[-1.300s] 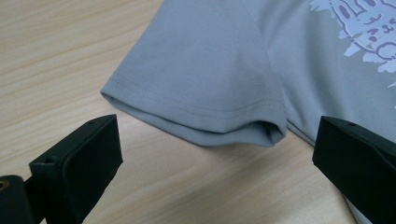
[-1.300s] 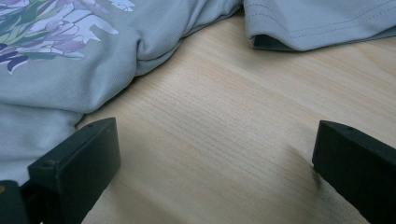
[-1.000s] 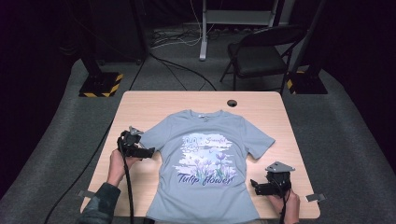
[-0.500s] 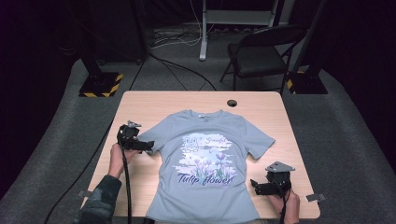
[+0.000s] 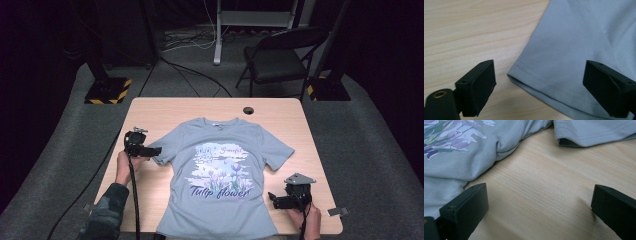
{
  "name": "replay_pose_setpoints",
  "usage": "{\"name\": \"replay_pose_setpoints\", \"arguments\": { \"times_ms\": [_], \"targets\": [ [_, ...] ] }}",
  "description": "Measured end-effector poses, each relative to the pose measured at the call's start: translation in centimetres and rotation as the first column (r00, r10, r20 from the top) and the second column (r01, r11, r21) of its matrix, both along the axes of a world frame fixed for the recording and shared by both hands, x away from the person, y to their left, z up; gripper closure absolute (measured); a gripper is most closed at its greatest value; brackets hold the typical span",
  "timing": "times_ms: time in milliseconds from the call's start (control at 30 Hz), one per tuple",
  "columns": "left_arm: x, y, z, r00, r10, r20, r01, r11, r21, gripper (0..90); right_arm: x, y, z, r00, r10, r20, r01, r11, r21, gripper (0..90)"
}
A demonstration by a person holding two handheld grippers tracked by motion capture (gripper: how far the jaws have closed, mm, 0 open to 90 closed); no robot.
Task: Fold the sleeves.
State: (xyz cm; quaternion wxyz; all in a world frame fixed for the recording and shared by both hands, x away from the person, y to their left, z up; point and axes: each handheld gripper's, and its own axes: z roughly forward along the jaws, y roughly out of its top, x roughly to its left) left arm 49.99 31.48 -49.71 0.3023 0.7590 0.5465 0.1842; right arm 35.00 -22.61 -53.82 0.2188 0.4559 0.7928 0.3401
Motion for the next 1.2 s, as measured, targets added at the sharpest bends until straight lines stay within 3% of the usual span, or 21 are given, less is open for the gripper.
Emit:
{"name": "replay_pose_setpoints", "arguments": {
  "times_ms": [400,833,1200],
  "targets": [
    [0.6,0.6,-0.7,0.9996,0.027,-0.007,-0.027,0.9993,0.026,34.0,0.1,0.0,0.0,1.0,0.0,-0.002,0.0,1.0,0.003,0.4],
    [1.0,1.4,-1.5,0.9982,0.06,-0.003,-0.06,0.9981,-0.015,55.6,0.1,0.0,0.0,1.0,0.001,-0.005,-0.001,1.0,0.007,0.8],
    [1.0,1.4,-1.5,0.998,0.062,0.01,-0.061,0.9979,-0.019,68.4,0.1,0.0,0.0,1.0,0.001,-0.006,-0.001,1.0,0.008,0.8]
  ]
}}
